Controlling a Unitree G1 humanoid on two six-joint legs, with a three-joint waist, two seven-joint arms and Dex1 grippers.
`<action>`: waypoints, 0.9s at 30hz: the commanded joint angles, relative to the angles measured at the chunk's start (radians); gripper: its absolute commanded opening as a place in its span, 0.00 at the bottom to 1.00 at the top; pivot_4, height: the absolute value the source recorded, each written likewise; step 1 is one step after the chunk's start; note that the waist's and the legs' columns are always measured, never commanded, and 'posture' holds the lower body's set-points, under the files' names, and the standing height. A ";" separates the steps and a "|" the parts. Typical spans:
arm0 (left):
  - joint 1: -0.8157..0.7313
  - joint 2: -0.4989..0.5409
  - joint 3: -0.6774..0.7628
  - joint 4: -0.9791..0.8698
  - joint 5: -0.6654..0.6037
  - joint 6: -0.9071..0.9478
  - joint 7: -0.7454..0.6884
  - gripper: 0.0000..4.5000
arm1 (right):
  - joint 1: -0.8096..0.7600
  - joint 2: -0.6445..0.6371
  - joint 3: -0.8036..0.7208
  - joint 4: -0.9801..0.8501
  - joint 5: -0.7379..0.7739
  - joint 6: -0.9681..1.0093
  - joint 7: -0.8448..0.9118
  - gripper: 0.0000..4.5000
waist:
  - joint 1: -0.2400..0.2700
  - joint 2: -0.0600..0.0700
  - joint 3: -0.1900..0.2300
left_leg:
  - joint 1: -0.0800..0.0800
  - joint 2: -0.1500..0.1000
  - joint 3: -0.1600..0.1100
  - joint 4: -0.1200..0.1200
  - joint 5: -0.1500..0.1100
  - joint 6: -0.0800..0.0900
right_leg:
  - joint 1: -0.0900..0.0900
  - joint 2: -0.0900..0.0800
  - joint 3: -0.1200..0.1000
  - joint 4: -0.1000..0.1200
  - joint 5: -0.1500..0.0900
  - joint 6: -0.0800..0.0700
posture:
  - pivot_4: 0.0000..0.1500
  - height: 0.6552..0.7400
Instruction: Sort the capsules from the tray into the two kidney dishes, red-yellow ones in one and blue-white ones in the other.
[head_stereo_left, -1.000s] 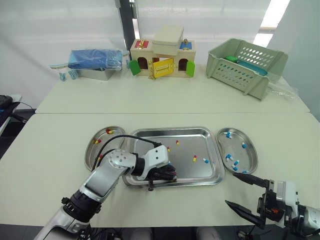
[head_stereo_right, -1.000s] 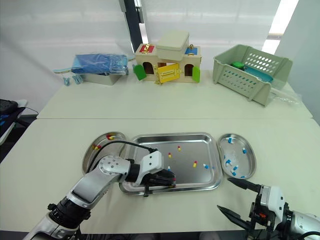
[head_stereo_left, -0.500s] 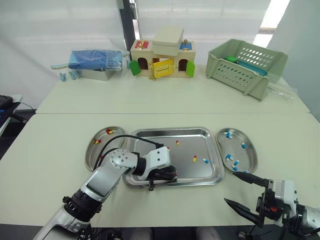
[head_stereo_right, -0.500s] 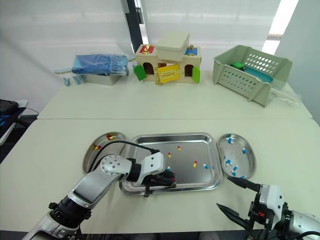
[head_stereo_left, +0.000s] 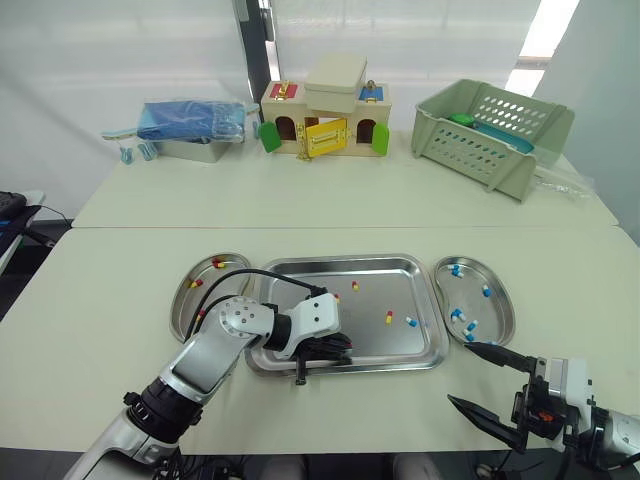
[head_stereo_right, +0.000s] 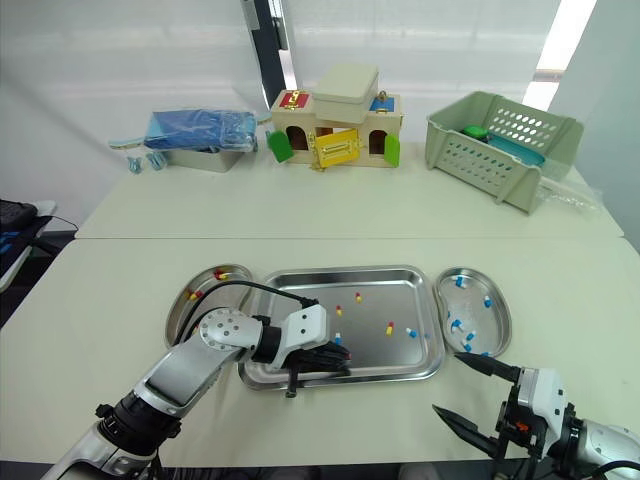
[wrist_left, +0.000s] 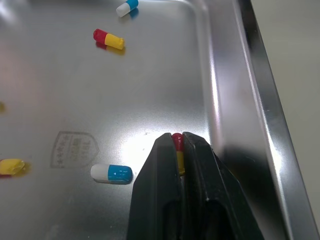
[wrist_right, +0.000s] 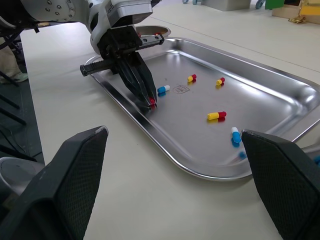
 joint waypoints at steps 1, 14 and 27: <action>0.007 0.003 0.018 -0.029 -0.036 0.016 -0.023 0.01 | 0.001 -0.004 -0.001 -0.038 0.014 -0.005 -0.001 1.00 | 0.000 0.000 0.000 | 0.000 0.000 0.000 0.000 0.000 0.000 | 0.000 0.000 0.000 0.000 0.000 0.000 | 1.00 1.00; 0.054 0.155 0.228 -0.239 -0.172 0.165 -0.006 0.01 | 0.018 -0.025 0.013 -0.046 0.015 -0.048 0.073 1.00 | 0.000 0.000 0.000 | 0.000 0.000 0.000 -0.001 0.000 0.000 | 0.000 0.000 0.000 0.000 0.000 0.000 | 1.00 1.00; 0.268 0.273 0.674 -0.336 -0.245 0.400 0.218 0.01 | -0.087 -0.046 0.073 0.050 0.002 -0.095 0.168 1.00 | 0.000 -0.001 0.001 | 0.001 0.000 0.000 -0.001 0.000 0.000 | 0.000 0.000 0.000 -0.001 0.000 0.000 | 1.00 1.00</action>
